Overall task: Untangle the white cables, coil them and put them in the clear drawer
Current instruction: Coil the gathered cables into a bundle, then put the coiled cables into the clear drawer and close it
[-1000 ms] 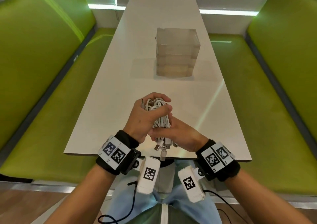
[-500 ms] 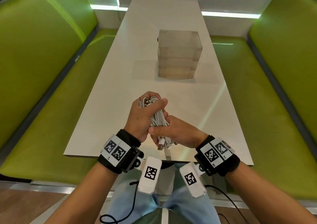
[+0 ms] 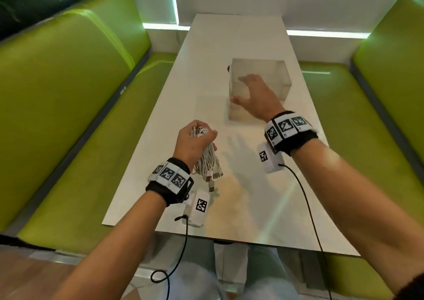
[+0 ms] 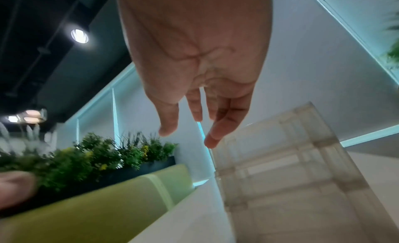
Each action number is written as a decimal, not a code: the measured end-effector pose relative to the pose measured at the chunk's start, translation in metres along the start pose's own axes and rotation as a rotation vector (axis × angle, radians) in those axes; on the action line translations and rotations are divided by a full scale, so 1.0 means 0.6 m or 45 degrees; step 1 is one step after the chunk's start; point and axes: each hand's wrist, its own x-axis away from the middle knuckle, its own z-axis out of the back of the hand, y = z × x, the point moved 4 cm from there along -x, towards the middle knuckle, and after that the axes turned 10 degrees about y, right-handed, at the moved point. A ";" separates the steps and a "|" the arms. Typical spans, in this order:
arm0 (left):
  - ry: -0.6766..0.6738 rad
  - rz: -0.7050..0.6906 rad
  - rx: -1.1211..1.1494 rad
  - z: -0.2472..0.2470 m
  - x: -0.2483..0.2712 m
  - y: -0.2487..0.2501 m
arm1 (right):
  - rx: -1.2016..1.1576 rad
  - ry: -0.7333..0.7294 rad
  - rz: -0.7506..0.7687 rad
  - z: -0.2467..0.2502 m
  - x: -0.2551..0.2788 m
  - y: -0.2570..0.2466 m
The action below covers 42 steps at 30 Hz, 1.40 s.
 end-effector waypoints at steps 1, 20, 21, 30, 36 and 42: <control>0.004 -0.001 0.000 0.003 -0.003 0.003 | 0.067 -0.046 -0.010 -0.007 -0.019 0.001; -0.108 -0.453 -0.531 -0.018 0.047 0.054 | -0.336 0.139 -0.116 0.052 0.179 0.066; -0.126 -0.450 -0.545 -0.017 0.054 0.052 | -0.395 0.125 -0.138 0.055 0.191 0.073; -0.179 -0.457 -0.552 -0.007 0.080 0.031 | -0.445 0.086 -0.039 0.076 0.237 0.064; -0.221 -0.447 -0.499 -0.006 0.070 0.028 | 0.021 0.101 0.034 0.027 0.328 0.015; -0.222 -0.461 -0.470 -0.010 0.074 0.027 | 0.414 -0.538 0.001 -0.110 0.343 0.033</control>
